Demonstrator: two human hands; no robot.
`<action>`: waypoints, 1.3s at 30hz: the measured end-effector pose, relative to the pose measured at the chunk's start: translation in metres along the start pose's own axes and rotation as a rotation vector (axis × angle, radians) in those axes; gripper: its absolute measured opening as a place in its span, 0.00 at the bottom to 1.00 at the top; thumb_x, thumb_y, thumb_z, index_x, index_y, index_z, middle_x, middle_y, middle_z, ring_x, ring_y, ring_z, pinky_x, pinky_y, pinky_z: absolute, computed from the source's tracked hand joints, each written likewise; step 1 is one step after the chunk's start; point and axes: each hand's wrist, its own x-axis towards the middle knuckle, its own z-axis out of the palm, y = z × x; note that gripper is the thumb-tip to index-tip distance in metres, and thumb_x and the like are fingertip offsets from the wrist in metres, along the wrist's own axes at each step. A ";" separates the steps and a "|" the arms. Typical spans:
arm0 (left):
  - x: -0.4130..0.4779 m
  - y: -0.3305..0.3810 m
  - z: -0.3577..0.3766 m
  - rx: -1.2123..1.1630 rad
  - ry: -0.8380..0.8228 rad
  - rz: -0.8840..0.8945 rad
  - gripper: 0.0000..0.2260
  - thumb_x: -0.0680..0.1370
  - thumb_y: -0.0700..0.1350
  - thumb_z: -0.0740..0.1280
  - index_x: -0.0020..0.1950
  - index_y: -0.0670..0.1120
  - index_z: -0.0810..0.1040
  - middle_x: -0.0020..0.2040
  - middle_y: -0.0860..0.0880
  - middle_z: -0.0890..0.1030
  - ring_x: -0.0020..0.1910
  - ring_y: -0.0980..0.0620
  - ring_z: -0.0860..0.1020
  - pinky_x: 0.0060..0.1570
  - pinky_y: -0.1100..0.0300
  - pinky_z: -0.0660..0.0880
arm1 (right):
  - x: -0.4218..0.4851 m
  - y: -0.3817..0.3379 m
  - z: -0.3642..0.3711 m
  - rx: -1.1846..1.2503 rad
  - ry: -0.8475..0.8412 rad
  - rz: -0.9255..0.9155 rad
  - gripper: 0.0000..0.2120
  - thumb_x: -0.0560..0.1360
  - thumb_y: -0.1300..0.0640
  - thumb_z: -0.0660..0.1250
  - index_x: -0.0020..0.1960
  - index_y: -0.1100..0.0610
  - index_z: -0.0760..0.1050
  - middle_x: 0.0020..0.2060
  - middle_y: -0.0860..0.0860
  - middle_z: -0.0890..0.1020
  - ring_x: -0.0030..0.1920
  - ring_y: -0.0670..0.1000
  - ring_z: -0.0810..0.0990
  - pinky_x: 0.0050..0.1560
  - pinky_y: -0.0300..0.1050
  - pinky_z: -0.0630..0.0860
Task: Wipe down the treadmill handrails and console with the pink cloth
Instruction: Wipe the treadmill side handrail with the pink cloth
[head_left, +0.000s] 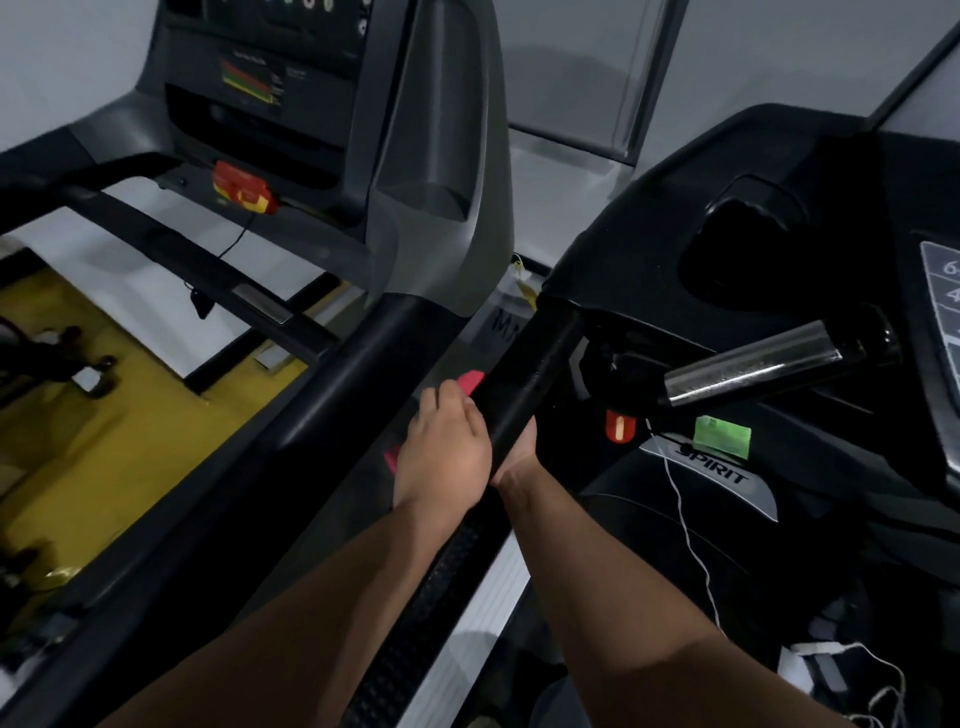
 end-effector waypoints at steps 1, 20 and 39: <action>0.001 0.000 0.000 -0.004 -0.008 -0.007 0.10 0.82 0.45 0.51 0.55 0.44 0.69 0.55 0.46 0.73 0.53 0.45 0.74 0.47 0.52 0.69 | -0.001 0.000 0.001 0.014 0.009 -0.003 0.21 0.80 0.48 0.51 0.38 0.57 0.74 0.28 0.53 0.78 0.28 0.51 0.79 0.36 0.39 0.74; 0.002 -0.002 0.007 0.086 0.039 0.050 0.11 0.82 0.44 0.52 0.57 0.41 0.69 0.57 0.41 0.73 0.53 0.39 0.74 0.43 0.52 0.65 | -0.054 -0.009 -0.021 -0.587 0.245 -0.505 0.08 0.80 0.52 0.58 0.46 0.55 0.70 0.40 0.49 0.76 0.42 0.46 0.76 0.49 0.44 0.74; 0.003 0.000 0.004 0.027 -0.019 0.003 0.11 0.82 0.46 0.51 0.56 0.42 0.68 0.58 0.41 0.72 0.56 0.39 0.72 0.47 0.50 0.66 | -0.085 0.012 0.003 -0.977 0.292 -0.819 0.08 0.80 0.52 0.60 0.43 0.51 0.65 0.41 0.50 0.75 0.38 0.45 0.75 0.36 0.33 0.70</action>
